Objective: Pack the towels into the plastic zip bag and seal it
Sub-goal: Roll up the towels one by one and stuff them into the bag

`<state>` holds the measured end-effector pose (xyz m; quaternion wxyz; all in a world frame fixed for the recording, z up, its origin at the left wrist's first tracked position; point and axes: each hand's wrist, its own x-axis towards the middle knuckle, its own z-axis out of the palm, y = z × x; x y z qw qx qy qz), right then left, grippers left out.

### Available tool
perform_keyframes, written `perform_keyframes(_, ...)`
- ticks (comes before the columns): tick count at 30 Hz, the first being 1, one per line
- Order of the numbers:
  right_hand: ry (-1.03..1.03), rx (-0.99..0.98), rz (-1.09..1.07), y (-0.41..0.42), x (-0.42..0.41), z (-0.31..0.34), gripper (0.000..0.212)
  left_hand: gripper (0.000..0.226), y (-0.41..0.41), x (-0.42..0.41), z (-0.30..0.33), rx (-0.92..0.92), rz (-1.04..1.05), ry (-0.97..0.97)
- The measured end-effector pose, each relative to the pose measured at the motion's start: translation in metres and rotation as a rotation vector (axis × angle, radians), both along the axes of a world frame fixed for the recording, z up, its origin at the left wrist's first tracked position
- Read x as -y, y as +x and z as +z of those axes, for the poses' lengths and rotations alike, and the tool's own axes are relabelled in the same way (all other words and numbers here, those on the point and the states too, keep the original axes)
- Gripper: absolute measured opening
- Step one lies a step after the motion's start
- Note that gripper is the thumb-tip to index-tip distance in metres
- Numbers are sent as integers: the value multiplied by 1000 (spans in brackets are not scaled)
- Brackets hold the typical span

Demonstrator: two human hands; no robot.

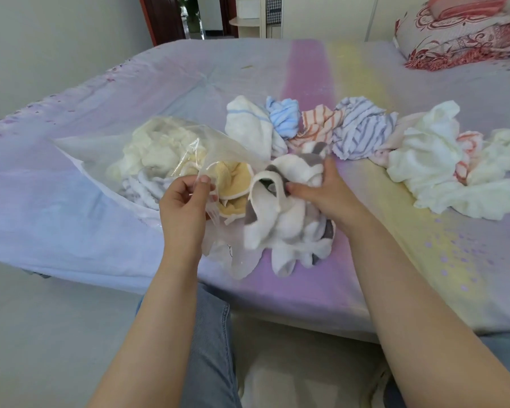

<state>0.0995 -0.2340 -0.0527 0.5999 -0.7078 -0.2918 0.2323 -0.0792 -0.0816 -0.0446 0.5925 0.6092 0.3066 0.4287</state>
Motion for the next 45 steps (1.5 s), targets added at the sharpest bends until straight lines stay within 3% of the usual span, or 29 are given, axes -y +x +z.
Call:
perform_keyframes(2, -128, 75, -90, 10, -2, -20, 115, 11, 0, -1, -2, -10, -2, 3)
perform_keyframes(4, -255, 104, -76, 13, -1, -42, 119, 10, -1, -2, -3, -15, -6, 7)
perform_keyframes(6, -249, 43, -50, 12, -2, -56, 123, 11, -1, -2, -3, -23, 1, -1)
perform_keyframes(9, -254, -47, -31, 6, -8, -51, 119, 13, 0, 3, -1, -31, 6, -4)
perform_keyframes(13, -414, 24, -124, -16, 5, -32, 105, 19, -3, 8, 2, -51, 14, 42)
perform_keyframes(16, -434, 283, -296, -50, 24, -8, 89, 20, -7, 7, 2, -55, 6, 74)
perform_keyframes(19, -360, 734, -418, -94, 23, 9, 72, 18, -8, 10, 1, -54, -53, 82)
perform_keyframes(21, -458, 886, -244, -116, 11, 13, 64, 18, -8, 13, 2, -50, -82, 123)
perform_keyframes(24, -608, 942, 69, -129, -1, 13, 47, 21, -13, 17, 8, -92, -95, 265)
perform_keyframes(27, -661, 862, 261, -113, -30, 14, 34, 28, -22, 20, 11, -166, -99, 351)
perform_keyframes(29, -591, 662, 186, -95, -60, 9, 40, 29, -27, 18, 12, -179, -86, 342)
perform_keyframes(32, -277, 304, -193, -75, -96, 1, 51, 25, -29, 15, 14, -158, -105, 319)
perform_keyframes(33, -243, 198, -151, -74, -102, -3, 49, 25, -28, 17, 14, -160, -119, 332)
perform_keyframes(35, -324, 113, 195, -83, -106, -9, 35, 27, -28, 19, 13, -157, -120, 335)
perform_keyframes(36, -385, 167, 337, -90, -102, -12, 33, 29, -27, 18, 12, -152, -110, 320)
perform_keyframes(38, -467, 403, 396, -99, -88, -22, 28, 30, -28, 14, 11, -137, -81, 287)
perform_keyframes(40, -442, 580, 180, -104, -68, -28, 21, 27, -29, 10, 10, -126, -72, 281)
perform_keyframes(43, -43, 753, -216, -112, -36, -40, 19, 29, -28, 8, 10, -127, -77, 313)
perform_keyframes(45, 54, 814, -239, -107, -29, -55, 29, 29, -27, 7, 9, -171, -67, 401)
